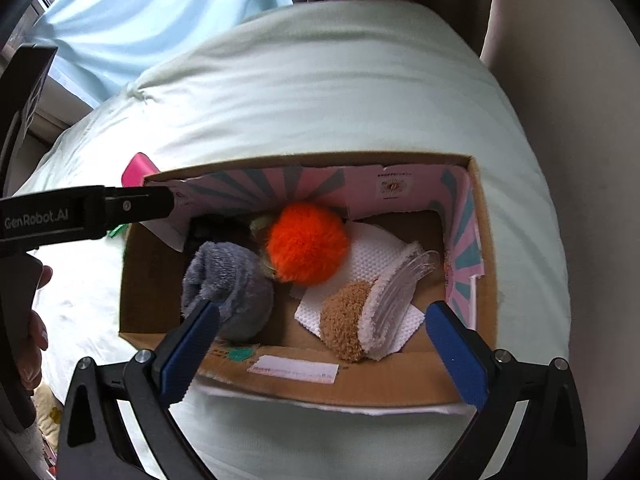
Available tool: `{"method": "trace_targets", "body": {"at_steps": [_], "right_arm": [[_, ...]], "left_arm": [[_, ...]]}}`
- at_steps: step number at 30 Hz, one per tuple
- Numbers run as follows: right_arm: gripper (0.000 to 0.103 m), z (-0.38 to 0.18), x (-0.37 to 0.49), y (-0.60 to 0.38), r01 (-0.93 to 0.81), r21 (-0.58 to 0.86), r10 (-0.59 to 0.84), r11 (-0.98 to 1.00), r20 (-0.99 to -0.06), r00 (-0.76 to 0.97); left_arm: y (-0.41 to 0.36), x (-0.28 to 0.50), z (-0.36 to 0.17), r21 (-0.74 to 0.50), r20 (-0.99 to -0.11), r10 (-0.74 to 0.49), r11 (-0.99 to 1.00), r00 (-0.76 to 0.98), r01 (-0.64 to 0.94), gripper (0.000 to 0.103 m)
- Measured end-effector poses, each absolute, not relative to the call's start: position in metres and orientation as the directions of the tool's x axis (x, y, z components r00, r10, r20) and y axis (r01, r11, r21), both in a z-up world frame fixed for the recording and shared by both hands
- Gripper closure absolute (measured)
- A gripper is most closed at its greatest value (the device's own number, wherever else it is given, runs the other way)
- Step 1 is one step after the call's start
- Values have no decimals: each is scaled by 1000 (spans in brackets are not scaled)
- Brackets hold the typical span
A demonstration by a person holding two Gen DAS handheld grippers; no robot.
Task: Organize soft objects
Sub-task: 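Move both grippers toward the green wipes packet and pink pouch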
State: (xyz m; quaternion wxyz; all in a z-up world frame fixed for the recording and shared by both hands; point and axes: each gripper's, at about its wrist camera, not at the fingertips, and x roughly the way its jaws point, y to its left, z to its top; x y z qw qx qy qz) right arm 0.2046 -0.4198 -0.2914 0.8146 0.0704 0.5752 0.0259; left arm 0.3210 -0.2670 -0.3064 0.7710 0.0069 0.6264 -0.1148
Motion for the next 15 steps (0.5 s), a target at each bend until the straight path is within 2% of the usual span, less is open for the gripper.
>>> {"method": "trace_targets", "body": {"at_steps": [8, 15], "right_arm": [[1, -244, 174, -413, 33, 149, 123, 988, -907, 403], [1, -186, 146, -393, 64, 148, 100, 987, -873, 477]], "left_arm": [[-244, 280, -250, -121, -948, -168, 976, 271, 182, 0], [-200, 227, -188, -170, -908, -201, 979, 368, 115, 0]]}}
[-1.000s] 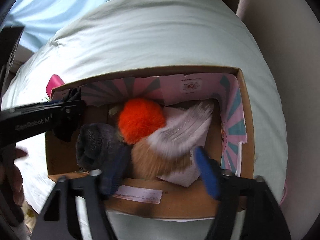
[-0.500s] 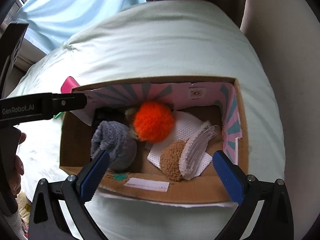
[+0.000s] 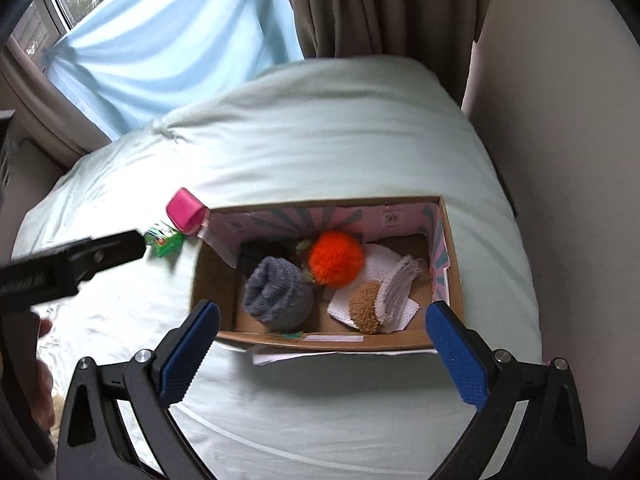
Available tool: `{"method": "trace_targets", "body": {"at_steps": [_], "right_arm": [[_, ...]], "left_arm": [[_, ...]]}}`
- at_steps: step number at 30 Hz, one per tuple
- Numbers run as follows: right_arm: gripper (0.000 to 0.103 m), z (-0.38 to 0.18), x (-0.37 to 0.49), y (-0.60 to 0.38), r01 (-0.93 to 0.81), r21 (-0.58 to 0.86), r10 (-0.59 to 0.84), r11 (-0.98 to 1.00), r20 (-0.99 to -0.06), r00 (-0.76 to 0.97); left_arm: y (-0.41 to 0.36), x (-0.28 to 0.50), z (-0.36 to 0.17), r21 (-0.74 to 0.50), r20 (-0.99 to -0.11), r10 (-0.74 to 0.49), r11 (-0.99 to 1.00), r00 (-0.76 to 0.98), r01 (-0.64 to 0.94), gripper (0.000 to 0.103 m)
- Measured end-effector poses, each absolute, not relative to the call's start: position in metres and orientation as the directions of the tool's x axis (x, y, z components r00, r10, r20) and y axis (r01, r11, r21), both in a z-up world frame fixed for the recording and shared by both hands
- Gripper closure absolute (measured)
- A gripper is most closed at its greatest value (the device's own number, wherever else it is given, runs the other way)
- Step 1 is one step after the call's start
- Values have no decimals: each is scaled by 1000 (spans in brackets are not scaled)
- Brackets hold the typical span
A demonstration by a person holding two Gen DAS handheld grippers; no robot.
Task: Organize soft objects
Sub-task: 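Move both grippers toward the green wipes packet and pink pouch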
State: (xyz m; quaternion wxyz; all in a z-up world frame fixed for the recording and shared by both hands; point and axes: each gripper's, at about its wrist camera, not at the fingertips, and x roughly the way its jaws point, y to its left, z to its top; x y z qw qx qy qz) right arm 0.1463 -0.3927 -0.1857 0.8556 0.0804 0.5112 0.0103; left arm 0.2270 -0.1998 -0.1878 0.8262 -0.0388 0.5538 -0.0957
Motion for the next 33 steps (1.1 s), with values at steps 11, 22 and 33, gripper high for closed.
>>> {"method": "trace_targets", "body": {"at_steps": [11, 22, 33], "right_arm": [[1, -115, 117, -337, -5, 109, 92, 994, -810, 580], [1, -88, 113, -250, -91, 96, 132, 991, -774, 620], [1, -100, 164, -176, -45, 141, 139, 989, -781, 609]], "left_arm": [[-104, 162, -122, -261, -834, -220, 965, 506, -10, 0], [0, 147, -118, -280, -832, -204, 957, 516, -72, 1], [69, 207, -155, -356, -846, -290, 932, 448, -69, 1]]}}
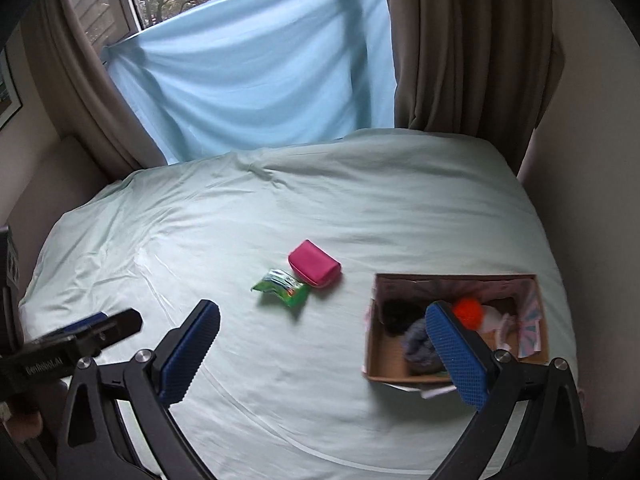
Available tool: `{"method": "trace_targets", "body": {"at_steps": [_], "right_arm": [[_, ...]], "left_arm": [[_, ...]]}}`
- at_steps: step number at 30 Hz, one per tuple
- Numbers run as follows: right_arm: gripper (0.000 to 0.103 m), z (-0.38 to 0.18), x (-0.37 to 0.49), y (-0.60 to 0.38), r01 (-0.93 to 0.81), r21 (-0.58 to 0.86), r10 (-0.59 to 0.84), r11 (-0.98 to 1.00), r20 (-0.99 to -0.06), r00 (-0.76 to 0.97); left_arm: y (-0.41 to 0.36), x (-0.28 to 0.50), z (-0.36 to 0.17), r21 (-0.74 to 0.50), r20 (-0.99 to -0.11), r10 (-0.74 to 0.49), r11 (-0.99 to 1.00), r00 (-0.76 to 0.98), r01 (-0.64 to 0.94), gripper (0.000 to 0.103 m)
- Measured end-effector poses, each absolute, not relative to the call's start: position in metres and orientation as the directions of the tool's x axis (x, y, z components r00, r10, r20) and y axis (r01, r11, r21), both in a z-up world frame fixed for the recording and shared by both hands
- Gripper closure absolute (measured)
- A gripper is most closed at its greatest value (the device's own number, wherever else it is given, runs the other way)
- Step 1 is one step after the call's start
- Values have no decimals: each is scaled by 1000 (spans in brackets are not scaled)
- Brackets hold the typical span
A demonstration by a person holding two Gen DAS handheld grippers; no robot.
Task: Organize soft objects
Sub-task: 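Move both grippers toward the green wipes packet and pink pouch, then grasp the green wipes packet with the left gripper while the right grasps the pink pouch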
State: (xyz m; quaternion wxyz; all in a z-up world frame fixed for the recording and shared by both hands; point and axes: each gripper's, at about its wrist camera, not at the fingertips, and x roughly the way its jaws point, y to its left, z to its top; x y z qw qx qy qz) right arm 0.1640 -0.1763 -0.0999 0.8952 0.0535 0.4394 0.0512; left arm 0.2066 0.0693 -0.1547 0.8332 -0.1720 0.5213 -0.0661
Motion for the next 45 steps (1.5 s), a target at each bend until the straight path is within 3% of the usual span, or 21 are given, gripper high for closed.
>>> {"method": "trace_targets", "body": {"at_steps": [11, 17, 35, 38, 45], "right_arm": [[1, -133, 248, -131, -62, 133, 145, 989, -821, 552], [1, -171, 303, -127, -131, 118, 167, 984, -857, 488], [1, -346, 424, -117, -472, 73, 154, 879, -979, 135], [1, -369, 433, -113, -533, 59, 129, 844, -987, 94], [1, -409, 446, -106, -626, 113, 137, 771, -991, -10]], "left_arm": [[96, 277, -223, -474, -848, -414, 871, 331, -125, 1], [99, 311, -269, -580, -804, -509, 785, 307, -218, 1], [70, 396, -444, -663, -737, -644, 626, 206, -411, 3], [64, 402, -459, -662, -732, -654, 621, 189, -419, 6], [60, 406, -488, -670, -712, -679, 580, 179, -463, 26]]}}
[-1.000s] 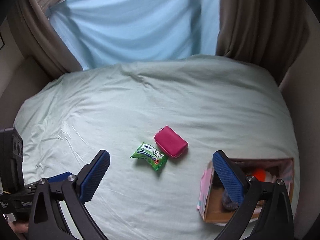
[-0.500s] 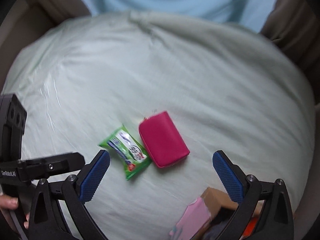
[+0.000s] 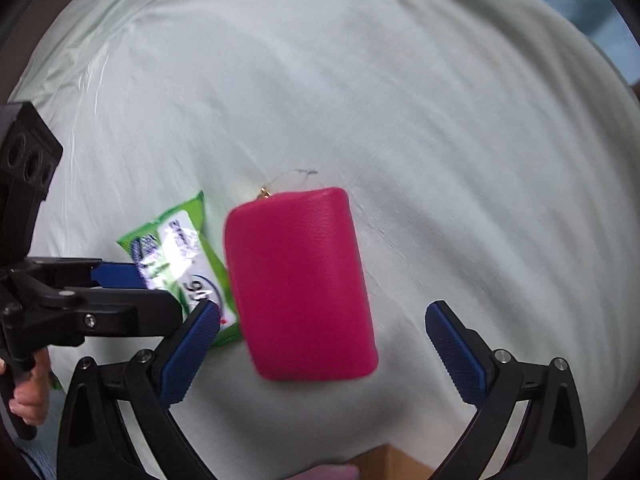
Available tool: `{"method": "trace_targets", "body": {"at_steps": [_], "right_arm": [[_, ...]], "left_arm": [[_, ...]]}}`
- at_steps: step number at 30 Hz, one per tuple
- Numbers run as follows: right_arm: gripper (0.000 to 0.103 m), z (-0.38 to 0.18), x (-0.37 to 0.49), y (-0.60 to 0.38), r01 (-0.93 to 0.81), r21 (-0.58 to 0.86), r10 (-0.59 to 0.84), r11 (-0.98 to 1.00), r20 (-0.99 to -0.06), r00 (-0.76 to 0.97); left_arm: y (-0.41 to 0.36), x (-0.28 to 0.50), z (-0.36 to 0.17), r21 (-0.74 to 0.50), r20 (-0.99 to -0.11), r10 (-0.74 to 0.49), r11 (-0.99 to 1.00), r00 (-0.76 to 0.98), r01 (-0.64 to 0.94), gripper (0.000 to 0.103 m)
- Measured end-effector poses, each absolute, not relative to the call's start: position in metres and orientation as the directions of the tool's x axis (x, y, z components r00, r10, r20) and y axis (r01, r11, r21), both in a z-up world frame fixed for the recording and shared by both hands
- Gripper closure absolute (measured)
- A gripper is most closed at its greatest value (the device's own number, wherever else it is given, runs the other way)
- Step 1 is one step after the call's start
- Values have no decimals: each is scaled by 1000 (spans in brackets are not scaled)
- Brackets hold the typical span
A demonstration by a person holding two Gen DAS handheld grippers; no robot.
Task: Organize soft objects
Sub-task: 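Grasp the green wipes packet with the left gripper while the right grasps the pink pouch, then carry the green packet and pink pouch over the box with both grippers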
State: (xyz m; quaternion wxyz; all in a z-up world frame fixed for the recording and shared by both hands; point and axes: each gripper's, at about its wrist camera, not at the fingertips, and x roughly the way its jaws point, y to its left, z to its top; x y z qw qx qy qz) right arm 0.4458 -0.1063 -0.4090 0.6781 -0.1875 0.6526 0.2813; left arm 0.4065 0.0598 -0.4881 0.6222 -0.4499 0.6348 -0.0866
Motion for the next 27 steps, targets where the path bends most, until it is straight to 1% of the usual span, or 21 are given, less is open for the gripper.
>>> {"method": "trace_targets", "body": {"at_steps": [2, 4, 8, 9, 10, 12, 13, 15, 18, 23, 27], "right_arm": [[5, -417, 446, -104, -640, 122, 140, 758, -990, -23], [9, -422, 446, -103, -644, 139, 153, 752, -988, -35], [31, -431, 442, -99, -634, 181, 178, 752, -982, -69], [33, -431, 439, -98, -636, 181, 180, 750, -981, -66], [36, -431, 437, -98, -637, 172, 179, 751, -982, -54], [45, -430, 435, -98, -624, 169, 182, 763, -982, -44], [47, -429, 433, -98, -621, 166, 182, 766, -983, -38], [53, -424, 432, -99, -613, 163, 185, 773, -982, -27], [58, -414, 424, -101, -600, 148, 186, 786, -983, 1], [60, -384, 413, -105, -544, 150, 207, 826, -977, 45], [60, -346, 403, -111, -494, 151, 228, 856, -969, 100]], "left_arm": [[62, 406, -495, -668, -708, -682, 563, 182, -487, 34], [62, 407, -499, -648, -724, -670, 578, 165, -496, 58], [59, 410, -501, -617, -752, -644, 614, 138, -492, 66], [57, 410, -500, -610, -759, -637, 625, 134, -487, 69], [57, 409, -500, -606, -764, -632, 634, 130, -481, 70], [53, 411, -495, -598, -775, -619, 654, 128, -463, 73], [52, 412, -493, -598, -778, -615, 660, 130, -454, 76], [50, 413, -485, -598, -784, -605, 675, 140, -433, 77], [49, 412, -470, -608, -783, -601, 682, 162, -407, 77], [54, 406, -435, -616, -784, -587, 698, 201, -366, 77], [60, 396, -398, -629, -777, -580, 704, 245, -328, 77]]}}
